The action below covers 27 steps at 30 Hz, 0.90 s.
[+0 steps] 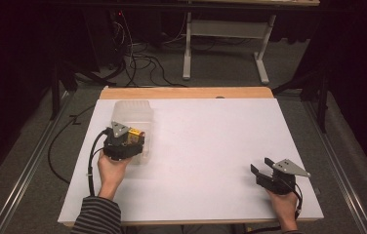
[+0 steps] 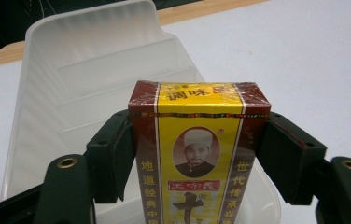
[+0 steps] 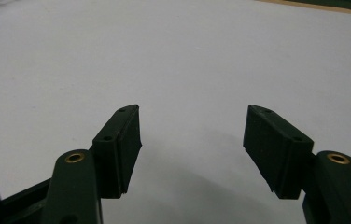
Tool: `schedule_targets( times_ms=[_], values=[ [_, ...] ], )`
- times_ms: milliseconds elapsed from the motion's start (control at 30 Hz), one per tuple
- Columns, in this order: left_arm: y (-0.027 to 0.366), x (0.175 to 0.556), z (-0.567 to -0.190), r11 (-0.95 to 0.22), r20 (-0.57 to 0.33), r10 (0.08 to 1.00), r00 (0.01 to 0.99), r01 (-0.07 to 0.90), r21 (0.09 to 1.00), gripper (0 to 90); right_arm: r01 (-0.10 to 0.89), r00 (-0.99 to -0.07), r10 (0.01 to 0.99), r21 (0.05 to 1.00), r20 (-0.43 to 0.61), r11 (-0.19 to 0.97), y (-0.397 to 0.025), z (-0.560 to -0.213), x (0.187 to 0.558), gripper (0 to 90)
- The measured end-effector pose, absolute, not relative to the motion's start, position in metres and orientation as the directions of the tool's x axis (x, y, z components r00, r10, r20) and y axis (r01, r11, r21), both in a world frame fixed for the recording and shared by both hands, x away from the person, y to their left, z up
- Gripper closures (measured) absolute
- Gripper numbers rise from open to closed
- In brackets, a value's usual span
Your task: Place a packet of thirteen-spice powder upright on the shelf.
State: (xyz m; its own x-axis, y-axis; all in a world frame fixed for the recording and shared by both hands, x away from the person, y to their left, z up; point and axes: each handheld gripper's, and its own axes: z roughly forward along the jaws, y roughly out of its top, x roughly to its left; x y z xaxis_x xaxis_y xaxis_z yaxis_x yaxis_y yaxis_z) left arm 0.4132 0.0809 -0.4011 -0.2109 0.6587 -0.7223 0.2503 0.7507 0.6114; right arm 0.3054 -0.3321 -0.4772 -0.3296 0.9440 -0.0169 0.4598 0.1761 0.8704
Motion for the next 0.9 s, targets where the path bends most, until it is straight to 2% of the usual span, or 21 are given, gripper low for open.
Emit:
schedule_targets(
  times_ms=[400,900],
  values=[
    [0.087,0.405,-0.4,0.778,-0.745,0.626,-0.229,0.238,0.581,32.8,0.458,-0.331,0.943,0.87,-0.025,0.184,-0.332,-0.477,0.306,37.3],
    [0.089,0.401,-0.399,0.765,-0.732,0.642,-0.229,0.254,0.591,32.9,0.458,-0.329,0.944,0.871,-0.022,0.18,-0.332,-0.477,0.305,37.2]
  ],
)
